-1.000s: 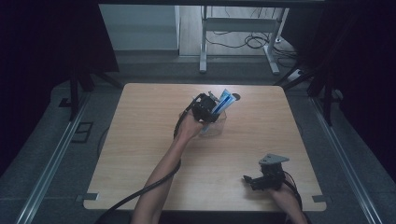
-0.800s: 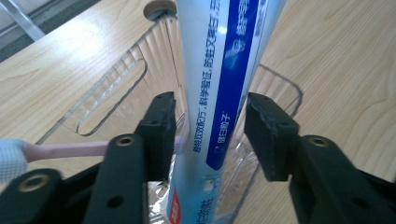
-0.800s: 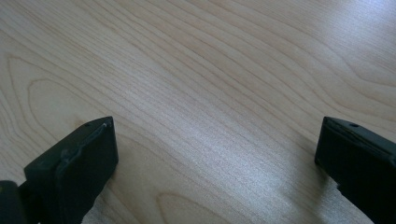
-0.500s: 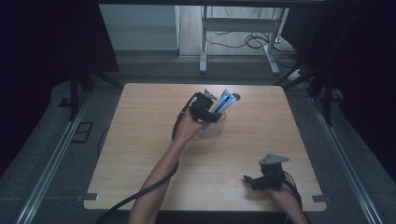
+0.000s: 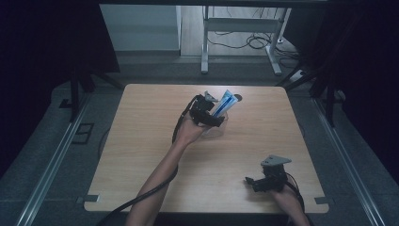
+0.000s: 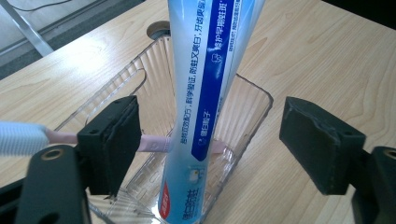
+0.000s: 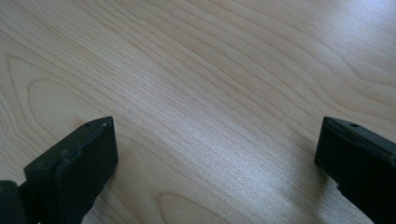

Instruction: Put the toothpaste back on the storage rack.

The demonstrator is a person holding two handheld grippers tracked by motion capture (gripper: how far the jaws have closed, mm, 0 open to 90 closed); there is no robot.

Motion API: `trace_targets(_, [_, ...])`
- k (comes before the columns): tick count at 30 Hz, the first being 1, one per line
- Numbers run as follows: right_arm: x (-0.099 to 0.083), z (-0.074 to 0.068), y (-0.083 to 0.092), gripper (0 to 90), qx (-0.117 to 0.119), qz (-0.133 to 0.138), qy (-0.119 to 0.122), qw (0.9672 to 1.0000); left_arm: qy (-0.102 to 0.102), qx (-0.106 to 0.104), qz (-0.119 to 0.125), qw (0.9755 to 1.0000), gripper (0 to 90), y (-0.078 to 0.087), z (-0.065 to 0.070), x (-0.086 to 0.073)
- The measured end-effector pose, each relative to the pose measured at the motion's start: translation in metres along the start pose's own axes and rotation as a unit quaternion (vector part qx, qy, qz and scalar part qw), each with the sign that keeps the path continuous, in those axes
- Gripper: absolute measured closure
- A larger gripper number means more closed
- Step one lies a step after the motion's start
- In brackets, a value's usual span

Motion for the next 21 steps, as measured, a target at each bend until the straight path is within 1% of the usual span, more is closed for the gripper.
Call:
trace_targets(9, [0.000,0.000,0.000,0.0,0.000,0.000,0.000,1.0000,-0.001,-0.008,0.008,0.9999,15.2,0.009,0.004,-0.005])
trace_targets(21, [0.000,0.000,0.000,0.0,-0.001,0.000,0.000,1.0000,-0.005,-0.009,0.014,0.9998,14.1,0.020,0.011,-0.012])
Point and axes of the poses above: each handheld gripper's, and its own axes: y roughly backward along the jaws, x roughly out of its top, z roughly to its right, the point moved 10 cm from there along -y, roughly forward along the jaws, and after that the axes turned 15 degrees about -x, right-handed, at the moved point
